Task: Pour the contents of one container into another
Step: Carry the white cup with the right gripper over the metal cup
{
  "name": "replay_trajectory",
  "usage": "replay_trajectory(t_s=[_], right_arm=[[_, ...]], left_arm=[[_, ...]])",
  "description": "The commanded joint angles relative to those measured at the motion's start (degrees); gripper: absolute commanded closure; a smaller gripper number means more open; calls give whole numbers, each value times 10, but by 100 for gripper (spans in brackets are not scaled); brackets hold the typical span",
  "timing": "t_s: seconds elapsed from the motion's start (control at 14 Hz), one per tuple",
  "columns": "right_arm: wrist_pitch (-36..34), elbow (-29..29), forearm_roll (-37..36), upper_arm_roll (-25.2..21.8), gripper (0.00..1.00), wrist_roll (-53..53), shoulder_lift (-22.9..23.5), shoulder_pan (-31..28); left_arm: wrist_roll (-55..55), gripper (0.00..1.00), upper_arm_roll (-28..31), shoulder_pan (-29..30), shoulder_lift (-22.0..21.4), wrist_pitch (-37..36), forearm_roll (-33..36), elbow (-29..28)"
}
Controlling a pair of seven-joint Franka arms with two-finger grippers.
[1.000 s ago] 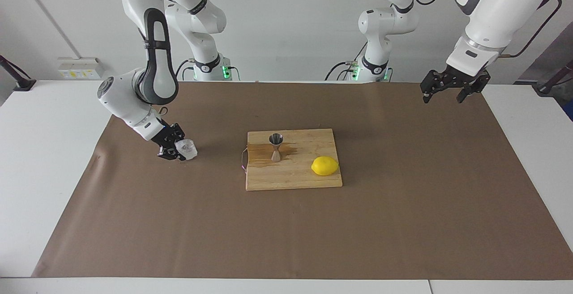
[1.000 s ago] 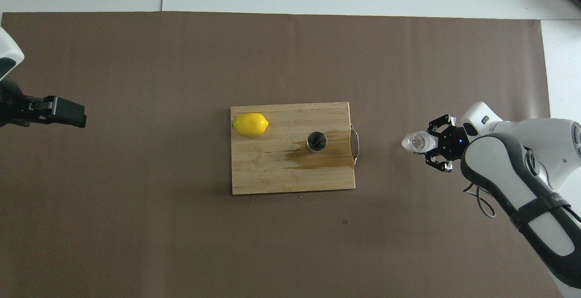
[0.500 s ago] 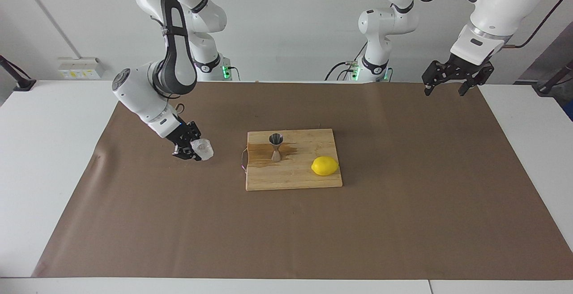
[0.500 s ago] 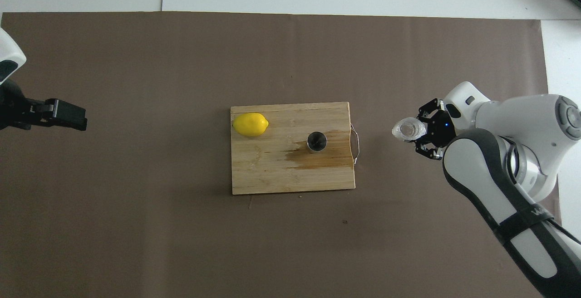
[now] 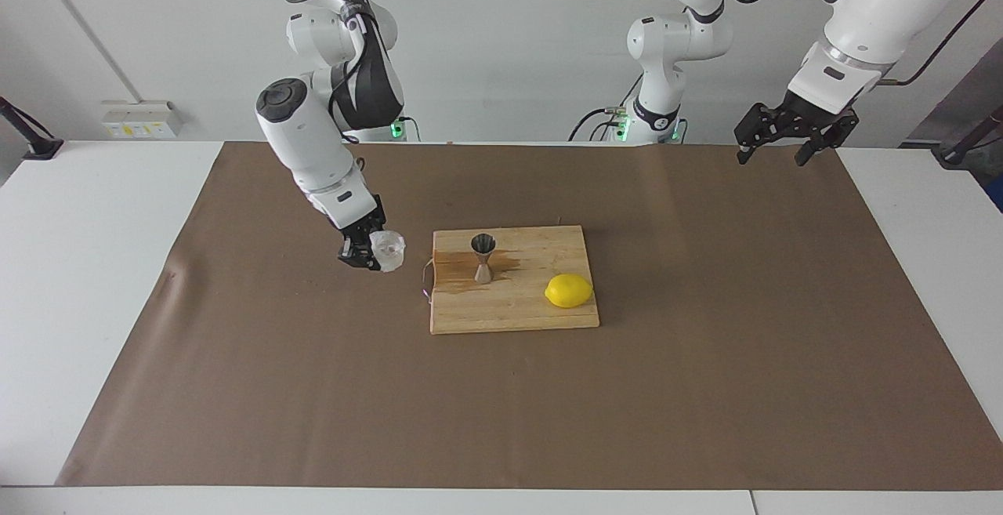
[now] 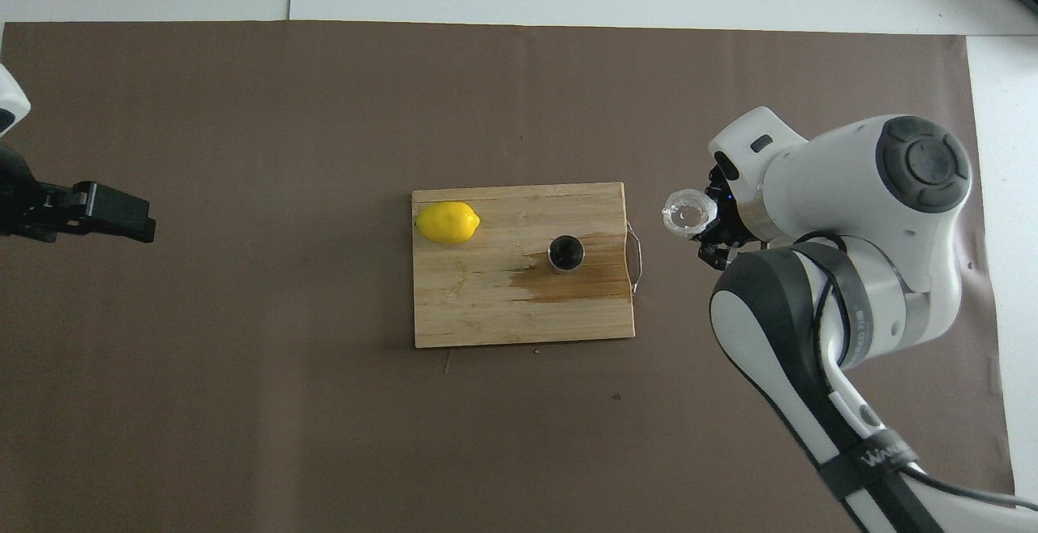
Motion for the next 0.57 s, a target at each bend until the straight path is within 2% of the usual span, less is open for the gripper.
replay_trajectory(t_s=[0.0,0.5], right_arm=[[-21,31,-47,-1,100,35,16,24],[-79,65,-135,-1,100,54,26,92]], left_arm=[[3,0,2,-3,-7,-6,-1,-12],[2,0,2,4,-10,-8,-1,-18]])
